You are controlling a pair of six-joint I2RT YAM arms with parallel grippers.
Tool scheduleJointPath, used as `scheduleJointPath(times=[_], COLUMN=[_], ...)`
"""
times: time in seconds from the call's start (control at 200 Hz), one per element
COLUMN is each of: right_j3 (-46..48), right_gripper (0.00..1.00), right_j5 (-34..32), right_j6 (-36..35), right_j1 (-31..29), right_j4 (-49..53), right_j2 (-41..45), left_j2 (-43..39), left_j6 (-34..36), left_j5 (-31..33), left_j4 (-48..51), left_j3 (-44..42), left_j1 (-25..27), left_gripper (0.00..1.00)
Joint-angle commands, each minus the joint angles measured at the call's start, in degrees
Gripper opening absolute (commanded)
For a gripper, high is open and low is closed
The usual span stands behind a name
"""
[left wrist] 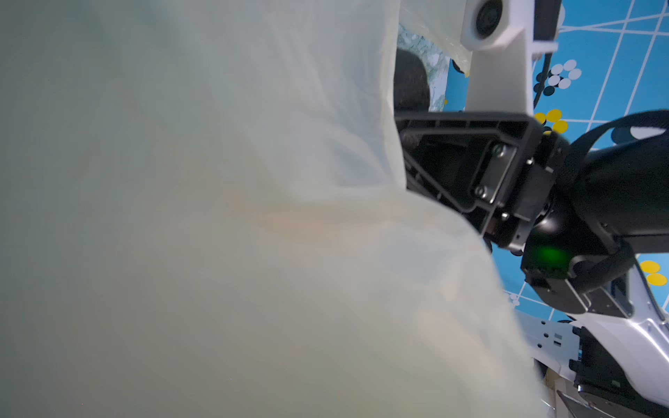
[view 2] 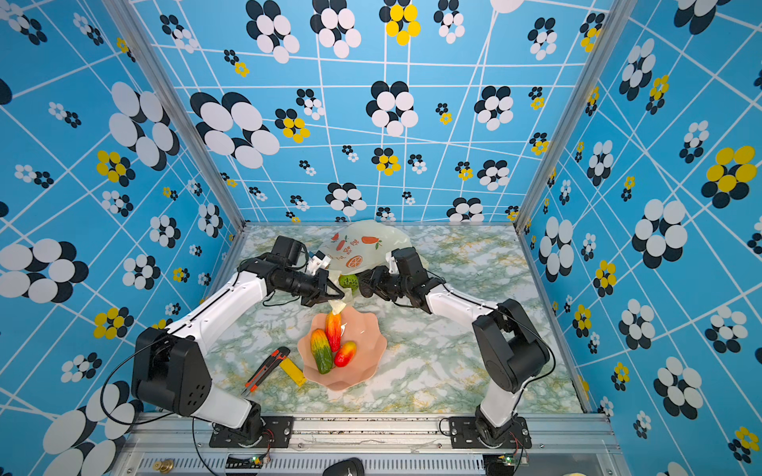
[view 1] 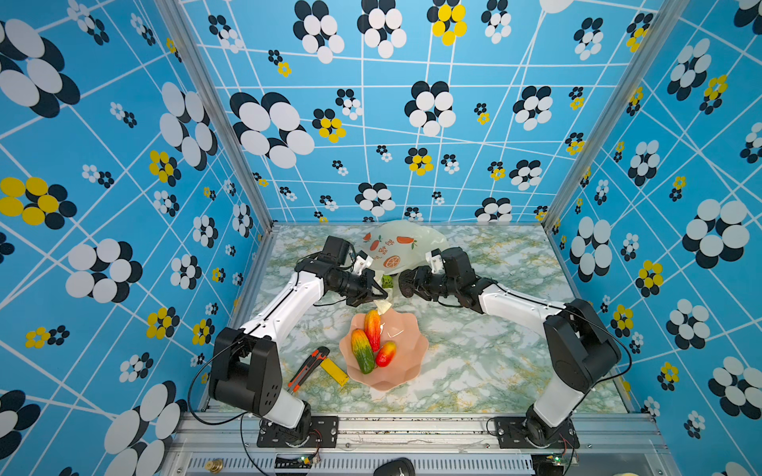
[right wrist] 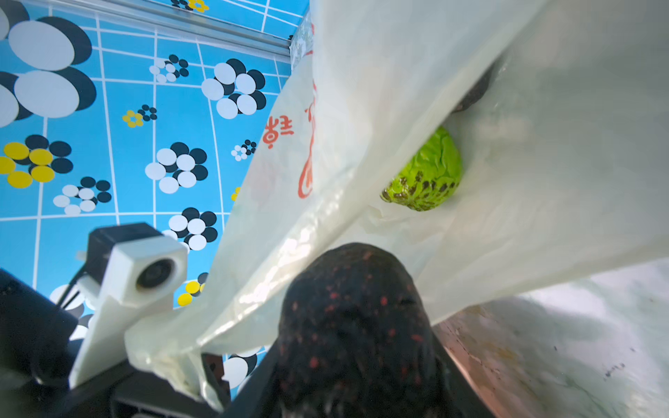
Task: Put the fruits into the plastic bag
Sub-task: 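Lift the black fruit with the right gripper and carry it into the bag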
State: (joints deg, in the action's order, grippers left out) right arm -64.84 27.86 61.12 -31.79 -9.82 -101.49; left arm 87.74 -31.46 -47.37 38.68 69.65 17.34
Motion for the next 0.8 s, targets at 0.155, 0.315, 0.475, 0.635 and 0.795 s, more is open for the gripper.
scheduleJointPath(times=[0.155, 0.315, 0.475, 0.635, 0.795], right_j3=[-8.84, -14.79, -15.21, -15.05, -14.83], right_gripper=[0.5, 0.49, 0.5, 0.5, 0.49], right_j5=[-3.59, -6.06, -9.48, -10.26, -10.54], right_j6=[4.47, 1.13, -0.7, -0.97, -2.77], right_j1=[2.52, 2.52, 2.55, 2.52, 2.53], right_j4=[-0.16, 1.91, 2.81, 4.26, 5.86], right_j2=[-9.02, -13.29, -13.99, -14.7, -14.26], left_j2=[0.48, 1.82, 3.47, 4.07, 5.91], left_j6=[2.57, 1.42, -0.1, -4.22, -7.81], left_j5=[1.76, 1.43, 0.25, -0.7, -2.72], left_j4=[3.3, 2.68, 2.17, -1.87, -5.27], left_j3=[2.06, 2.4, 3.9, 3.45, 4.21], left_j1=[1.9, 1.47, 0.72, -0.37, -1.03], left_gripper=[0.0, 0.0, 0.0, 0.0, 0.0])
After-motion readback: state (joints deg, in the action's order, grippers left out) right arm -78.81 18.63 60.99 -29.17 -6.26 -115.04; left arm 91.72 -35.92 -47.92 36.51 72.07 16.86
